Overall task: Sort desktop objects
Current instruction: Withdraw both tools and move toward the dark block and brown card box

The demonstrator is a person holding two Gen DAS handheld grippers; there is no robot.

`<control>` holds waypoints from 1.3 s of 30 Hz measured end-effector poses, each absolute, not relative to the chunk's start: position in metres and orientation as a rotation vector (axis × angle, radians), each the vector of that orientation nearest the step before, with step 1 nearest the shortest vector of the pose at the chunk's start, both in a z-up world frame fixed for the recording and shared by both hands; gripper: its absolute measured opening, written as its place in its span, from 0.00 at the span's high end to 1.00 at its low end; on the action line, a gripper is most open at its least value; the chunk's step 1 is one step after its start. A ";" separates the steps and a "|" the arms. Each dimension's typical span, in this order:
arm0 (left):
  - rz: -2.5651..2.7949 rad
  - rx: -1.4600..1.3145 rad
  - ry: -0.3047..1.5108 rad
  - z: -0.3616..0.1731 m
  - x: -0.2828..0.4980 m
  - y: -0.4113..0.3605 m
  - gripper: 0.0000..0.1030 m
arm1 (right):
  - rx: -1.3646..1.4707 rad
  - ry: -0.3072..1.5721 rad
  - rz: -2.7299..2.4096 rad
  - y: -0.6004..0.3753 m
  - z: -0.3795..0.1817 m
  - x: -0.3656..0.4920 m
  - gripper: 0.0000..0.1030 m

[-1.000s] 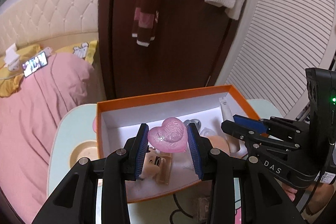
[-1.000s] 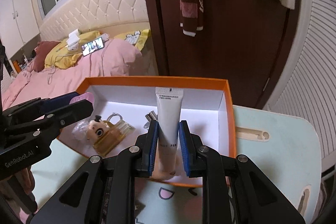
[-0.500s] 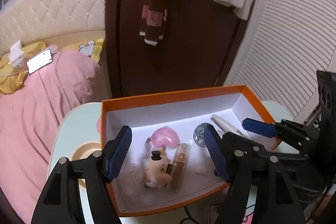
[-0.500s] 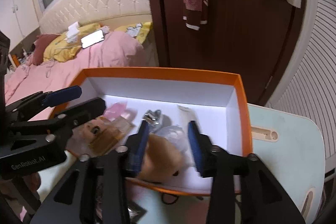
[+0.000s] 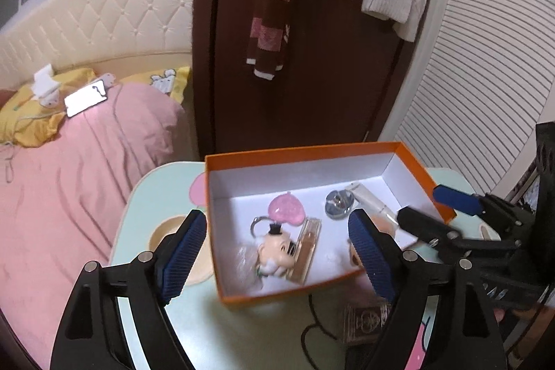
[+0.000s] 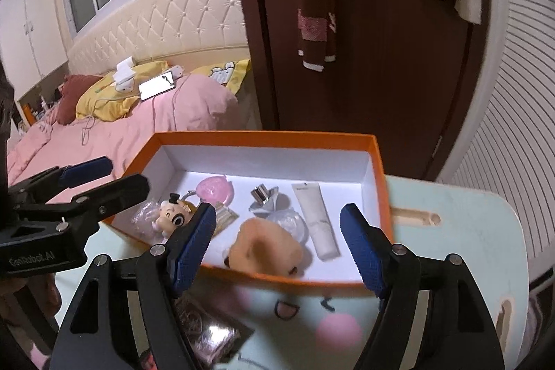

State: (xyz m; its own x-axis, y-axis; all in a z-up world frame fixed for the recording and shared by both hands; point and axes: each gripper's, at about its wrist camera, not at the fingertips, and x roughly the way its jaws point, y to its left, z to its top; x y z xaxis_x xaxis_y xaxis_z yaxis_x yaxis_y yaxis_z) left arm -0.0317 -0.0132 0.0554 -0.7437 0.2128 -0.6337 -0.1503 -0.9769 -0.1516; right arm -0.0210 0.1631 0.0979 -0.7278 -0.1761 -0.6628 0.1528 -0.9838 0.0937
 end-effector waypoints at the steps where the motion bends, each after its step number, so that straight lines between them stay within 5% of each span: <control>1: 2.760 -1.020 -0.137 0.056 -0.027 -0.013 0.19 | 1.065 -0.064 -2.766 0.166 0.100 -0.017 0.28; 20: 2.778 -1.345 -0.054 -0.022 0.032 -0.011 0.19 | 1.432 -0.046 -2.750 0.192 0.046 0.052 0.28; 21: 2.798 -1.356 -0.028 -0.027 0.032 -0.011 0.13 | 1.424 -0.043 -2.755 0.192 0.046 0.054 0.27; 23: 2.853 -1.320 0.016 -0.033 0.034 -0.013 0.00 | 1.398 -0.043 -2.758 0.192 0.045 0.056 0.23; 30: 2.865 -1.269 -0.037 -0.042 0.033 -0.025 0.00 | 1.349 0.092 -2.812 0.181 0.035 0.058 0.00; 39: 2.856 -1.271 -0.025 -0.038 0.035 -0.023 0.00 | 1.348 0.096 -2.810 0.182 0.033 0.058 0.00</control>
State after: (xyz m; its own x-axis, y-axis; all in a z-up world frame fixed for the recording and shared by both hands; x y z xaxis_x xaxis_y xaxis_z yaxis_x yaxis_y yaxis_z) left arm 0.0354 -0.0231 -0.0383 -0.6694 0.0209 -0.7426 -0.0079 -0.9997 -0.0210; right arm 0.0583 0.1824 0.0331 -0.6259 0.0055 -0.7798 0.0478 -0.9978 -0.0454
